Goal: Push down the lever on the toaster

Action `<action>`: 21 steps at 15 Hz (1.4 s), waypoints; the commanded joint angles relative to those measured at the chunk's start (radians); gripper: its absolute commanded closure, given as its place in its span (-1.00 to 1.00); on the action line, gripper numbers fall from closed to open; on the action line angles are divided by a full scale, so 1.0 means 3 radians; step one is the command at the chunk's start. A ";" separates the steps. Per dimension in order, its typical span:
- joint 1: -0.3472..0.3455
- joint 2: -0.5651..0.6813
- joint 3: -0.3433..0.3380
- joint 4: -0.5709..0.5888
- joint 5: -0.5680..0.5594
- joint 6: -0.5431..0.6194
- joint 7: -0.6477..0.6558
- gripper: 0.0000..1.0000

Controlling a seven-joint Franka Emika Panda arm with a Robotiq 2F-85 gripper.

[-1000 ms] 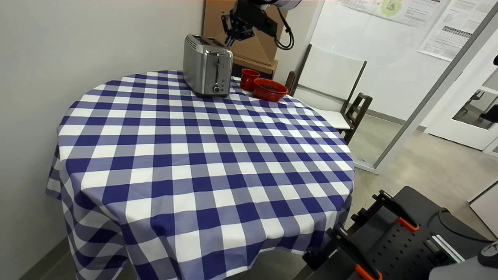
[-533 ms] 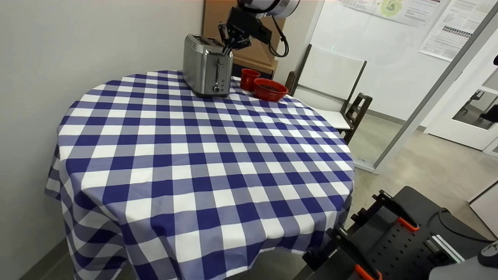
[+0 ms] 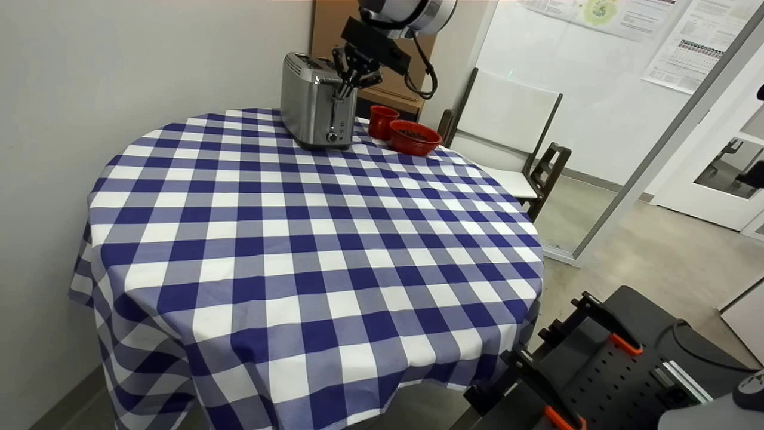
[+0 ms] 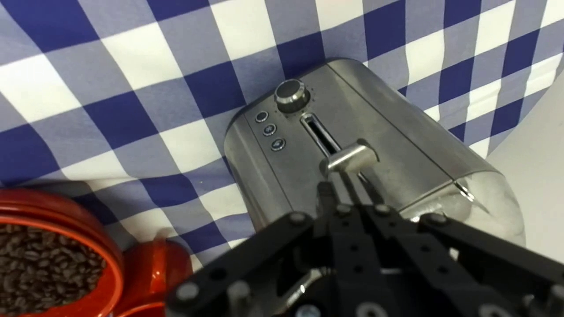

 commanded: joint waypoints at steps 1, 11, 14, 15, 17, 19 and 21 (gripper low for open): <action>0.0018 0.0143 -0.0023 0.0145 0.0103 -0.0073 0.0170 1.00; 0.0000 0.0474 0.0017 0.0345 0.0309 0.0207 0.0253 1.00; -0.0020 0.0609 0.0042 0.0415 0.0315 0.0268 0.0193 1.00; -0.0028 0.0643 0.0049 0.0418 0.0318 0.0286 0.0179 1.00; -0.0037 0.0704 0.0059 0.0422 0.0315 0.0315 0.0160 1.00; -0.0055 0.0730 0.0070 0.0420 0.0312 0.0338 0.0134 1.00; -0.0077 0.0727 0.0079 0.0411 0.0316 0.0336 0.0117 1.00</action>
